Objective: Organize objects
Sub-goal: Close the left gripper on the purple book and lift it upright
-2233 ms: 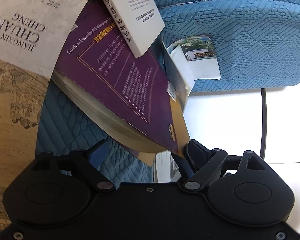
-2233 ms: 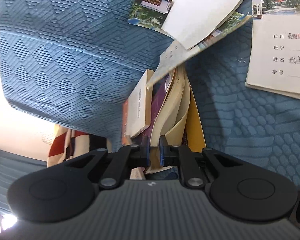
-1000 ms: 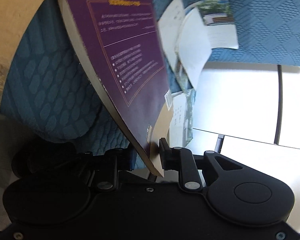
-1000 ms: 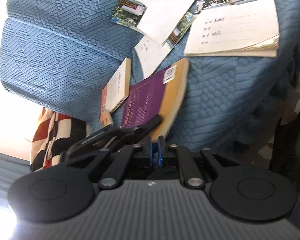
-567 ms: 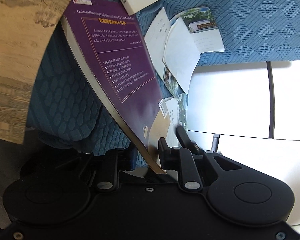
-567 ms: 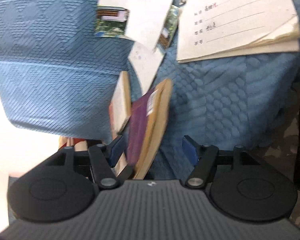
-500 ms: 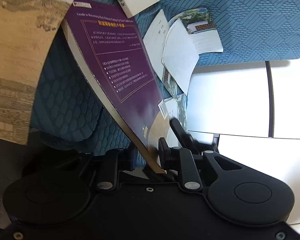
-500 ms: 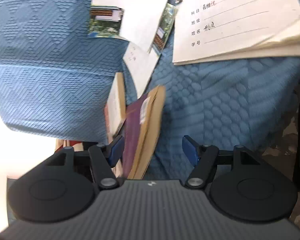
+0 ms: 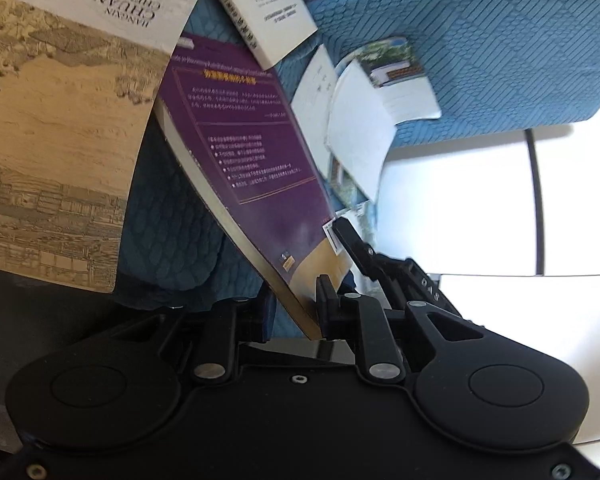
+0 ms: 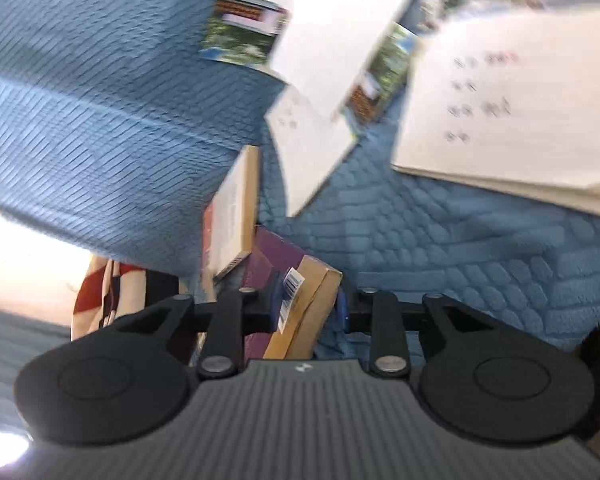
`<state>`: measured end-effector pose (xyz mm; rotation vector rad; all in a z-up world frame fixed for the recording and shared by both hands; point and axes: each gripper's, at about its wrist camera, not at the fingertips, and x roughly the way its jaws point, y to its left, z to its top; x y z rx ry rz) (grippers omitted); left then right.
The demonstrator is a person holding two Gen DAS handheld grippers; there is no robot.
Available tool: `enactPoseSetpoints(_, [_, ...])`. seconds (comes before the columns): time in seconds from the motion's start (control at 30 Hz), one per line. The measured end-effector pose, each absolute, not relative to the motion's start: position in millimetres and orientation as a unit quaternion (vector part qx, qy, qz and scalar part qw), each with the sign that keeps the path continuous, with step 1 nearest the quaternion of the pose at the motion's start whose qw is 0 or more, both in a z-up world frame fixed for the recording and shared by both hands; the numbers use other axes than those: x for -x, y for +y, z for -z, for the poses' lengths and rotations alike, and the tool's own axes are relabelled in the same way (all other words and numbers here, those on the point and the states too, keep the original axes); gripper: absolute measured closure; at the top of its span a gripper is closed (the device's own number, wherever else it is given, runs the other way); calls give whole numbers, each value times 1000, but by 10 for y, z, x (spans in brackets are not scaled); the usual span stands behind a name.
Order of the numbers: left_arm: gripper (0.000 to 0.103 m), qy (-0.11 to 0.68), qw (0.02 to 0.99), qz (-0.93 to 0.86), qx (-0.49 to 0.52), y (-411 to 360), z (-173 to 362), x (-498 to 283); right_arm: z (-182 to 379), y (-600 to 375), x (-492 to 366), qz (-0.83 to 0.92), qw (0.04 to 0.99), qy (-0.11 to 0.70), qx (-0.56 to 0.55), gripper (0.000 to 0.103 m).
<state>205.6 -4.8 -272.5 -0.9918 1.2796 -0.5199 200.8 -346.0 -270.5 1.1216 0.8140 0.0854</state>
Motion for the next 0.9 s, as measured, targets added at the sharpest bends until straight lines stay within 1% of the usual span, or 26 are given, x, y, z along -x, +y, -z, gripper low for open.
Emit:
enactPoseSetpoints(0.13, [82,546,664,236,452,64,2571,-2019,2442,-3437,-1985,-62,782,367,-499,81])
enactPoseSetpoints(0.4, [82,527,646,267,483,146,2340,-2035,1772,-3340,-1883,-69,829,367,-415,80])
enactPoseSetpoints(0.63, [82,510,664,308,453,119,1885,-2132,1364,-3337,-1783,-59,843,349,-405,80])
enactPoseSetpoints(0.9, [82,485,687,328,430,330,1393,-2214,987,-3155,-1839,-71,855,324,-399,80])
